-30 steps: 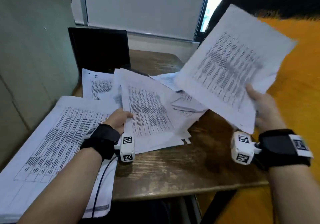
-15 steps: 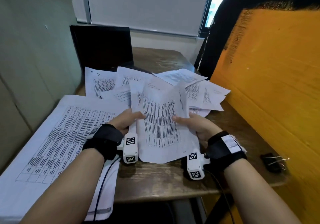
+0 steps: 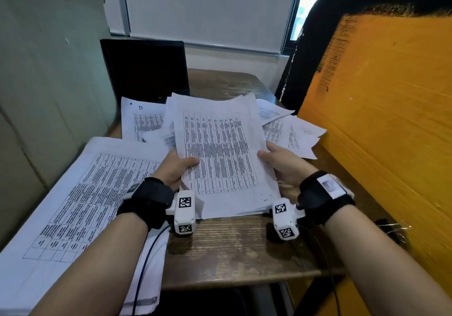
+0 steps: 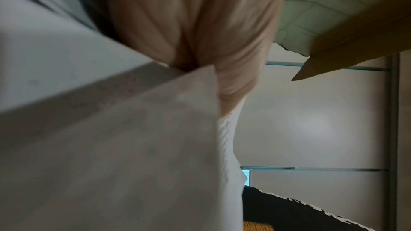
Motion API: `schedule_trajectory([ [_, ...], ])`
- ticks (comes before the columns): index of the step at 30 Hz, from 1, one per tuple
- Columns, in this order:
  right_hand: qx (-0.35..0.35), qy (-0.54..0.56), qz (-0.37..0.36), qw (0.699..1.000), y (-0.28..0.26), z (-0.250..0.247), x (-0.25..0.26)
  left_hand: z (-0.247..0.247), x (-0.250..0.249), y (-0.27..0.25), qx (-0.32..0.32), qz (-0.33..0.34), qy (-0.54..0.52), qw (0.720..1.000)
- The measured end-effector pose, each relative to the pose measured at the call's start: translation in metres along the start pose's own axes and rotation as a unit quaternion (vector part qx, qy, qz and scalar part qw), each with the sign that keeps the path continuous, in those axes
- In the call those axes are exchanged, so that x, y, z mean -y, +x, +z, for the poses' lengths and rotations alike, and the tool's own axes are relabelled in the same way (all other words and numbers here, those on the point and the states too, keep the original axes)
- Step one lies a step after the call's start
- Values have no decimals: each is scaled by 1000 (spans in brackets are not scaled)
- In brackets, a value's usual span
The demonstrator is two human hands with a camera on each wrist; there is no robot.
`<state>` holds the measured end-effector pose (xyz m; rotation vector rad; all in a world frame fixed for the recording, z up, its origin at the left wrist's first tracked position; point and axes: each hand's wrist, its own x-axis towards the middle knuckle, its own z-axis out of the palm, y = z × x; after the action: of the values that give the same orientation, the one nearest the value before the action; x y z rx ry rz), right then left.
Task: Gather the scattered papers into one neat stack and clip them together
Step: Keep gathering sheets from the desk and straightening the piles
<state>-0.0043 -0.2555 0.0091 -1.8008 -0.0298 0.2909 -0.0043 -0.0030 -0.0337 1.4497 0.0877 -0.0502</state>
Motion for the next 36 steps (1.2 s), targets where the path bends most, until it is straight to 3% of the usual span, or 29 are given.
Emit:
schedule_trajectory([
  [3, -106, -172, -25, 979, 22, -22, 16, -7, 3, 7, -97, 46, -50, 993],
  [5, -162, -364, -36, 916, 40, -45, 22, -12, 8, 12, -121, 42, -99, 987],
  [7, -126, -527, 12, 841, 55, -60, 16, -12, 11, 14, -91, 8, -132, 987],
  [9, -68, -612, 72, 785, 66, -62, 7, -8, 9, 13, -60, -44, -145, 987],
  [11, -26, -655, 84, 750, 75, -60, -3, -4, 6, 11, -41, -77, -154, 984],
  [14, 7, -682, 81, 727, 88, -63, -9, -1, 2, 11, -30, -75, -192, 978],
  [18, -18, -670, 80, 738, 88, -71, -5, -3, 1, 9, -21, -54, -189, 980],
  [22, -69, -643, 112, 754, 86, -92, -7, -4, 6, 9, 10, -104, -110, 988],
  [27, -96, -550, 144, 817, 51, -112, 9, -4, 7, 11, 28, -136, -68, 988],
  [30, -165, -479, 36, 862, 28, -108, 22, -1, 2, 8, 40, -128, -75, 988],
  [33, -183, -493, -89, 846, 2, -67, 33, -4, 1, 6, 34, -137, -41, 989],
  [36, -96, -590, -120, 793, -27, -6, 36, -5, 3, 5, 44, -146, -29, 988],
])
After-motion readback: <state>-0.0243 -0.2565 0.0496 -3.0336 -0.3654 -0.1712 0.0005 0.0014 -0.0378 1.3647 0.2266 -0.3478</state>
